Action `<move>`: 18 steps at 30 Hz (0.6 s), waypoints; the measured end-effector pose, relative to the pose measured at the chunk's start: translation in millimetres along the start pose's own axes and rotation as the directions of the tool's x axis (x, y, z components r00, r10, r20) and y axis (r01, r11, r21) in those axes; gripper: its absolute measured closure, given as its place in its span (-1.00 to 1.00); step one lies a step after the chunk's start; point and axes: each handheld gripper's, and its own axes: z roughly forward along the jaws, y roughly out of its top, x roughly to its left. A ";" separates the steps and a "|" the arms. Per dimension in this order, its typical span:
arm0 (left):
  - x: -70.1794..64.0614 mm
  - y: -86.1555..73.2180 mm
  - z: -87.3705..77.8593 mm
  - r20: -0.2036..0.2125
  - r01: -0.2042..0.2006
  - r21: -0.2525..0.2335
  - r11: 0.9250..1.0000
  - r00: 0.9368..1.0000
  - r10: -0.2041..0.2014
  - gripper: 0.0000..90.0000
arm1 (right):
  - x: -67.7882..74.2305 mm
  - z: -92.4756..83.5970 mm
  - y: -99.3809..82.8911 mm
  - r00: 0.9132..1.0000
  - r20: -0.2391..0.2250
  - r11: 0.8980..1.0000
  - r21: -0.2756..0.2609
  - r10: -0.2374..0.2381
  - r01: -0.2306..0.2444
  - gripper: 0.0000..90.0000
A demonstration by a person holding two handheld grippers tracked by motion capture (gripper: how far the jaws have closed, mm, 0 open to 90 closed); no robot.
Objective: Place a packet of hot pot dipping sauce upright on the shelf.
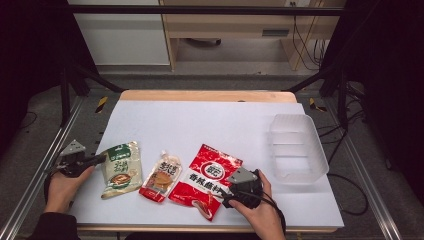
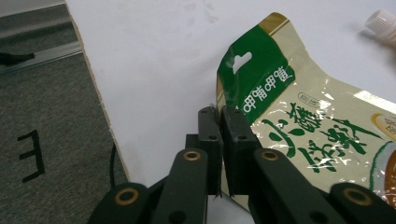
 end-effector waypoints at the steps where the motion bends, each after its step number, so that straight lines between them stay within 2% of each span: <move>1: -0.4 0.5 -0.3 0.001 0.000 0.000 1.000 1.000 0.000 0.99 | 0.1 -0.4 0.2 1.000 0.000 1.000 -0.001 0.002 -0.002 -0.77; 6: -3.5 4.2 -11.8 -0.015 -0.017 -0.012 1.000 1.000 0.017 1.00 | -1.2 -2.2 0.1 1.000 0.003 1.000 -0.007 0.001 -0.001 -0.77; 8: -3.6 5.5 -20.7 -0.026 -0.006 -0.043 0.999 1.000 0.005 1.00 | -1.4 -2.2 0.0 1.000 0.002 1.000 -0.008 0.002 -0.002 -0.77; 11: -5.8 10.4 -37.1 -0.018 -0.001 -0.086 0.996 1.000 -0.001 1.00 | -1.5 -2.1 0.2 1.000 0.002 1.000 -0.008 0.002 -0.002 -0.77; 18: -29.3 34.3 -65.5 -0.028 -0.092 -0.127 0.988 0.996 0.089 1.00 | -1.4 -4.1 1.2 1.000 0.004 1.000 -0.014 0.002 -0.002 -0.77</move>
